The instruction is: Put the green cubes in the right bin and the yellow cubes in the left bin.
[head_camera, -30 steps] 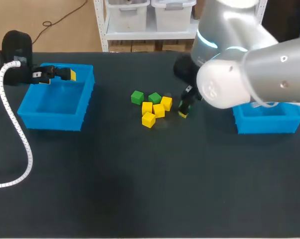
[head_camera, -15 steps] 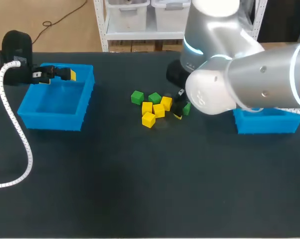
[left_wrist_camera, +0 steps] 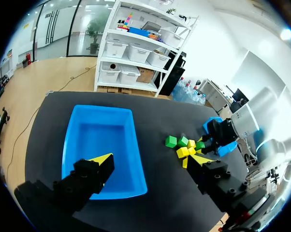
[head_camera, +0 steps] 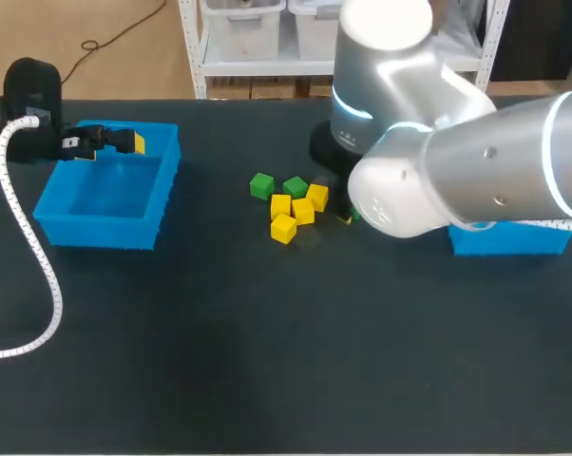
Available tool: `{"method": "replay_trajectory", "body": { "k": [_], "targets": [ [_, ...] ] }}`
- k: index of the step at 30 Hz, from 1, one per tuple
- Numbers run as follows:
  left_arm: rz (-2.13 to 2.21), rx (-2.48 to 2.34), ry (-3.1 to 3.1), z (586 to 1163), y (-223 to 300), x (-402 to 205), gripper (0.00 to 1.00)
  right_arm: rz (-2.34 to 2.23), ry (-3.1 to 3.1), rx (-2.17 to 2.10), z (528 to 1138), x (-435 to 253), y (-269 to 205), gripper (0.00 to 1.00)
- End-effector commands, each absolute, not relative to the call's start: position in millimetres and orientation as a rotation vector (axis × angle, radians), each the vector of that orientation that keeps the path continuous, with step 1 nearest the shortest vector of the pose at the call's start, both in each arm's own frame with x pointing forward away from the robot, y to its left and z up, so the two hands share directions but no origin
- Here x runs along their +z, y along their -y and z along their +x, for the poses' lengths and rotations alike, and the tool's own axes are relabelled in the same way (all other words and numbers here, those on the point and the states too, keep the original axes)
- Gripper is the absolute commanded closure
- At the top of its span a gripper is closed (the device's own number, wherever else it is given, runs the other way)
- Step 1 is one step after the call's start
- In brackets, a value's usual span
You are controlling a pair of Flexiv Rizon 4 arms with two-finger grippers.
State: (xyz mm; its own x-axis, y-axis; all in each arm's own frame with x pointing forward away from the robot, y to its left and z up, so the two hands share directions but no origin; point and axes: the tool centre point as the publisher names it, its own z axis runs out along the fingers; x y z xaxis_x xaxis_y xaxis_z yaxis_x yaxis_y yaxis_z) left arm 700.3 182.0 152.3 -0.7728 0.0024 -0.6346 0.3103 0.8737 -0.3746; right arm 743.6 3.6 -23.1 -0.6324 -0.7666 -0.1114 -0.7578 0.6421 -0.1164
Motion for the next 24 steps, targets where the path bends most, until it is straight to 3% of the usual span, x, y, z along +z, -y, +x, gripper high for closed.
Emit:
{"method": "replay_trajectory", "body": {
  "k": [1,5,11,17,24],
  "targets": [
    [0.226,-0.621,-2.386,700.6,-182.5,151.7,0.00,-1.231,-2.679,-0.139,737.1,-22.6,5.1,1.00],
    [0.226,-0.621,-2.386,700.6,-182.5,151.7,0.00,-1.186,-2.621,-0.177,736.1,1.0,13.9,1.00],
    [0.226,-0.621,-2.386,700.6,-182.5,151.7,0.00,-0.963,-2.473,-0.151,742.9,90.5,45.9,1.00],
    [0.226,-0.621,-2.386,700.6,-182.5,151.7,0.00,-0.567,-2.423,-0.134,764.9,165.6,119.2,1.00],
    [0.226,-0.621,-2.386,700.6,-182.5,151.7,0.00,-0.252,-2.531,-0.140,774.6,156.4,202.0,1.00]
  ]
}}
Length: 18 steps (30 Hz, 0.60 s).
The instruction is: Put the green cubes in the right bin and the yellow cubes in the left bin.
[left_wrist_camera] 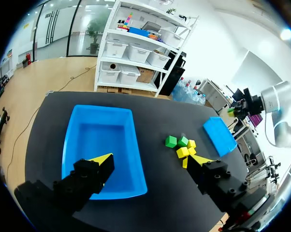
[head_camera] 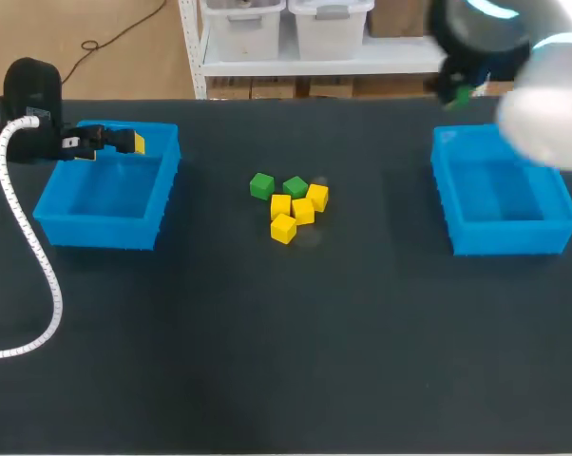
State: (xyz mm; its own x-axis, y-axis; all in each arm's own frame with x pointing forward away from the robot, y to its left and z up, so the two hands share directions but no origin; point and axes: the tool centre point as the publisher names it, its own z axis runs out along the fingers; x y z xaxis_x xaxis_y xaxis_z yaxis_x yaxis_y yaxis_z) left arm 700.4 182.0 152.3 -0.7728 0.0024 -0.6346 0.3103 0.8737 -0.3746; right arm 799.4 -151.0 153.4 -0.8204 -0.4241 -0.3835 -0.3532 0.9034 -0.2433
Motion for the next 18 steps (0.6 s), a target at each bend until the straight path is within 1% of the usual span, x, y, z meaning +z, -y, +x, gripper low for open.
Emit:
{"method": "replay_trajectory", "body": {
  "k": [1,5,16,17,18],
  "targets": [
    [0.226,-0.621,-2.386,700.6,-182.5,151.7,0.00,-0.230,-2.553,-0.138,773.2,150.0,208.7,1.00],
    [0.226,-0.621,-2.386,700.6,-182.5,151.7,0.00,-0.181,-2.644,-0.122,763.0,119.3,221.0,1.00],
    [0.226,-0.621,-2.386,700.6,-182.5,151.7,0.00,-0.240,-2.779,-0.135,749.7,67.2,210.1,1.00],
    [0.226,-0.621,-2.386,700.6,-182.5,151.7,0.00,-0.250,-2.790,-0.143,749.4,63.9,209.5,0.87],
    [0.226,-0.621,-2.386,700.6,-182.5,151.7,0.00,-0.241,-2.794,-0.163,749.1,62.4,209.5,0.36]
  ]
}}
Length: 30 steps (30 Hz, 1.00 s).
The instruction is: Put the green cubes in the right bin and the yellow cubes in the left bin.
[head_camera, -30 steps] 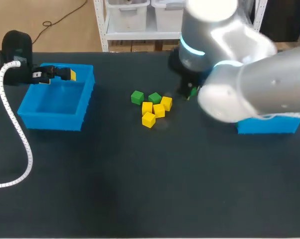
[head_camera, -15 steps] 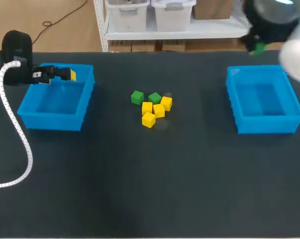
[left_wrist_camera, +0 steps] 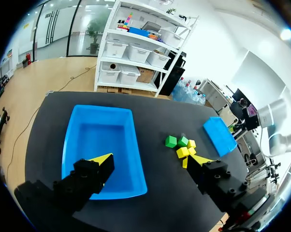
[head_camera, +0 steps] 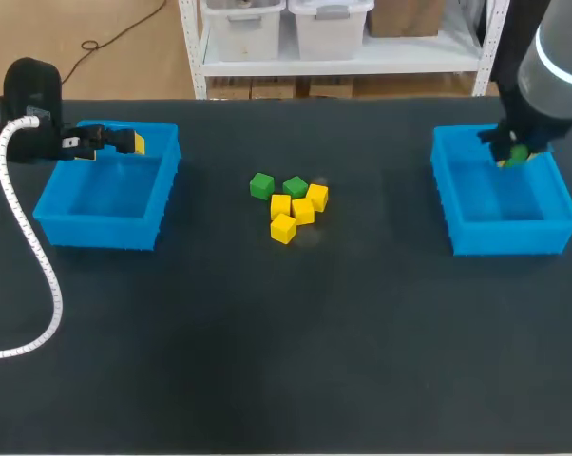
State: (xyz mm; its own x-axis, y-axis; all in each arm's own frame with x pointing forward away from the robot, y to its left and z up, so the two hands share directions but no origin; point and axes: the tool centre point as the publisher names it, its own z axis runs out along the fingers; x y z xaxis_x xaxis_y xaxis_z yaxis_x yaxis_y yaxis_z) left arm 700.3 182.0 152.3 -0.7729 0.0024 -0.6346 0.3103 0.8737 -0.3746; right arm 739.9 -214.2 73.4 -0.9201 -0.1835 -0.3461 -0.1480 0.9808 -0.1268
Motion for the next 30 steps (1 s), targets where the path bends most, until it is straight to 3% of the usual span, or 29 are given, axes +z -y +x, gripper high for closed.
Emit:
{"method": "replay_trajectory", "body": {
  "k": [1,7,11,20,30],
  "targets": [
    [0.226,-0.621,-2.386,700.6,-182.5,151.7,0.00,-0.243,-2.794,-0.157,749.1,62.1,209.4,0.00],
    [0.226,-0.621,-2.386,700.6,-182.5,151.7,0.00,-0.222,-2.755,-0.178,753.4,75.7,207.9,0.00],
    [0.226,-0.621,-2.386,700.6,-182.5,151.7,0.00,-0.287,-2.651,-0.157,763.4,110.8,182.6,0.00],
    [0.226,-0.621,-2.386,700.6,-182.5,151.7,0.00,-0.619,-2.393,-0.039,788.8,184.2,60.1,0.00],
    [0.226,-0.621,-2.386,700.6,-182.5,151.7,0.00,-0.904,-2.410,0.003,803.4,152.9,-53.2,0.00]
  ]
}}
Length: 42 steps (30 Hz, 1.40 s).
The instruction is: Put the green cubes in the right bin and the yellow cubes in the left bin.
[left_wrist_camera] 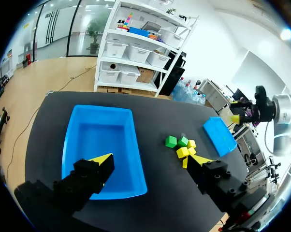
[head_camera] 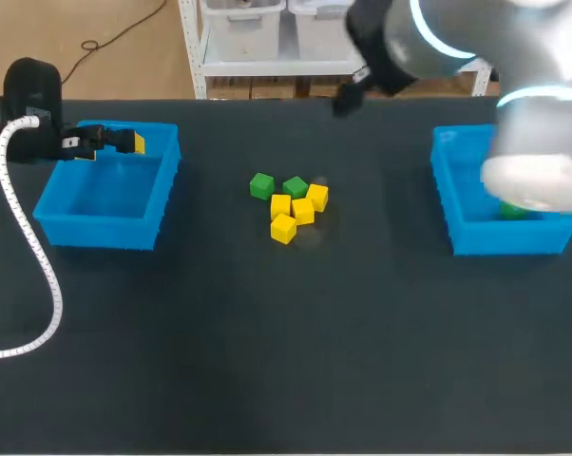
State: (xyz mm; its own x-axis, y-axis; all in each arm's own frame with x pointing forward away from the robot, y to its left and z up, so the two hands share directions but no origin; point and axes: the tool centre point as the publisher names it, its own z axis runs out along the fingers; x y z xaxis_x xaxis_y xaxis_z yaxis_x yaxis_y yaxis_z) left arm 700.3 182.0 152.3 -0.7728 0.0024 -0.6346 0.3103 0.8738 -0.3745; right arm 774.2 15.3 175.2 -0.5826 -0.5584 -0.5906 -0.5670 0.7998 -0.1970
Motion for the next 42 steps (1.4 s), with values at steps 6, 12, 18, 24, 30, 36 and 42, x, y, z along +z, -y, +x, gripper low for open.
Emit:
{"method": "replay_trajectory", "body": {
  "k": [6,12,18,24,30,36,42],
  "targets": [
    [0.226,-0.621,-2.386,700.6,-182.5,151.7,0.00,-1.013,-2.466,-0.032,809.2,121.9,-83.4,0.00],
    [0.226,-0.621,-2.386,700.6,-182.5,151.7,0.00,-1.066,-2.466,-0.064,810.1,111.7,-93.6,0.00],
    [0.226,-0.621,-2.386,700.6,-182.5,151.7,0.00,-1.056,-2.406,-0.082,805.7,123.5,-90.3,0.00],
    [0.226,-0.621,-2.386,700.6,-182.5,151.7,0.00,-1.056,-2.406,-0.082,805.7,123.5,-90.3,0.00],
    [0.226,-0.621,-2.386,700.6,-182.5,151.7,0.00,-1.056,-2.406,-0.082,805.7,123.5,-90.3,0.00],
    [0.226,-0.621,-2.386,700.6,-182.5,151.7,0.00,-1.096,-2.528,-0.098,818.1,85.0,-89.6,0.00],
    [0.226,-0.621,-2.386,700.6,-182.5,151.7,0.00,-1.186,-2.537,-0.083,824.3,65.1,-109.7,0.00]
  ]
}}
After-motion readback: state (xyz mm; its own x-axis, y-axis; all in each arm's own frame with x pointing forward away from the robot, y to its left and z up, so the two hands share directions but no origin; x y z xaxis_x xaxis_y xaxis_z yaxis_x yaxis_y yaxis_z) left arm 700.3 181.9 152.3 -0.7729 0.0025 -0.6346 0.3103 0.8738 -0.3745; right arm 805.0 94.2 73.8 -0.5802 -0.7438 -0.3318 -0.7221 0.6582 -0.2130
